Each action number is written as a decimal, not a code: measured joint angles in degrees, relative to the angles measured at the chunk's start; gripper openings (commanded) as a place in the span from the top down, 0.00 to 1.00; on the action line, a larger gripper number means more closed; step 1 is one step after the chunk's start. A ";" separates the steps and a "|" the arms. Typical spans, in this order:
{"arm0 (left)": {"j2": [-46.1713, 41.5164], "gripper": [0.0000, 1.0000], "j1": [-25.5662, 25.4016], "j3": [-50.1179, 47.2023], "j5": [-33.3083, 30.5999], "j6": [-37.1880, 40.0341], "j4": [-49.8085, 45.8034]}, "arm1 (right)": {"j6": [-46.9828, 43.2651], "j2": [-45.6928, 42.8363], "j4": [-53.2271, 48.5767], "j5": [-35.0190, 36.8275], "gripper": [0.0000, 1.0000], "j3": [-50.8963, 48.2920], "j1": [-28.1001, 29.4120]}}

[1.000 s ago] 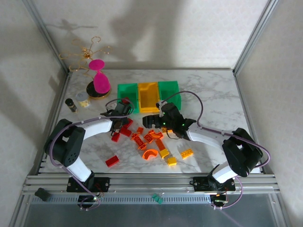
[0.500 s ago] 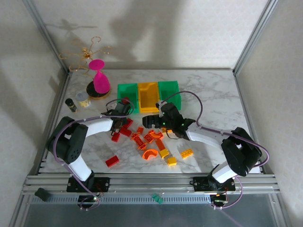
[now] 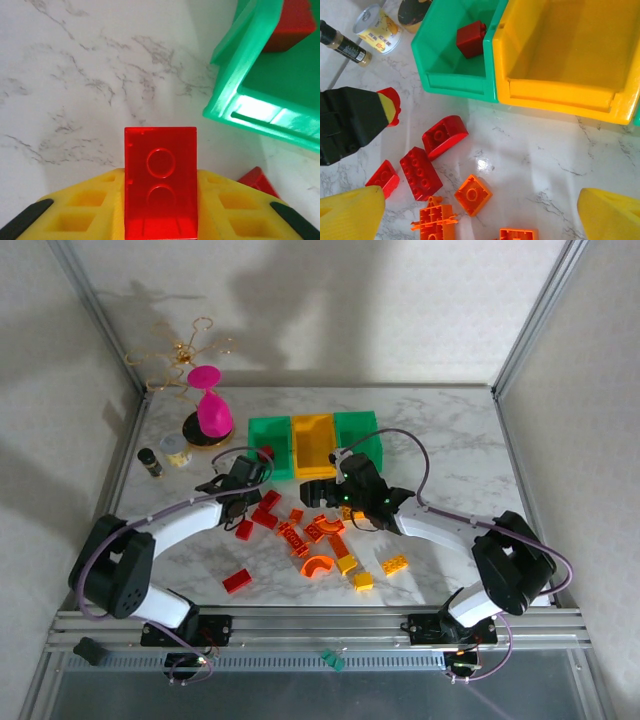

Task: Sort the legos into containers by color
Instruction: Pick up the lego from the middle-left of the table, then place the lego in the container.

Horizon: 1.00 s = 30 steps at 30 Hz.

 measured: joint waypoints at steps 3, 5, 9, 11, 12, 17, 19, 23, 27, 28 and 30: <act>-0.96 0.71 -0.02 2.27 0.02 0.55 -1.81 | 0.04 -0.63 -0.02 -0.04 0.01 0.33 -0.33; -0.07 0.72 -0.02 5.25 0.04 1.05 -2.54 | 0.04 -0.63 0.00 -0.15 0.01 0.90 -0.76; 4.28 0.73 -0.02 12.59 0.59 2.23 -2.19 | 0.26 -0.68 0.44 -0.07 0.01 1.22 -2.10; 7.50 0.73 -0.07 15.78 0.76 2.95 -2.19 | 0.52 -0.68 0.42 0.04 0.01 1.22 -2.91; 9.60 0.73 -0.07 17.57 0.79 3.32 -2.23 | 0.74 -0.70 0.46 0.04 0.01 1.22 -3.39; 19.37 0.73 -0.07 25.20 0.74 4.98 -2.51 | 1.53 -0.70 0.48 0.11 0.01 1.22 -4.85; 23.04 0.73 0.02 28.22 0.70 5.62 -2.67 | 1.55 -0.70 0.46 0.11 0.01 1.22 -4.94; 28.76 0.70 0.59 33.53 0.68 6.67 -2.97 | 1.53 -0.70 0.44 0.28 0.01 1.22 -4.94; 32.48 0.68 1.51 36.87 0.63 7.65 -3.37 | 1.53 -0.70 0.44 0.92 0.01 1.22 -4.94; 33.18 0.67 1.66 37.42 0.63 7.87 -3.48 | 1.51 -0.70 0.44 1.11 0.01 1.22 -4.94; 34.21 0.61 1.95 38.53 0.22 7.93 -3.82 | 1.51 -0.70 0.44 1.18 0.01 1.22 -4.94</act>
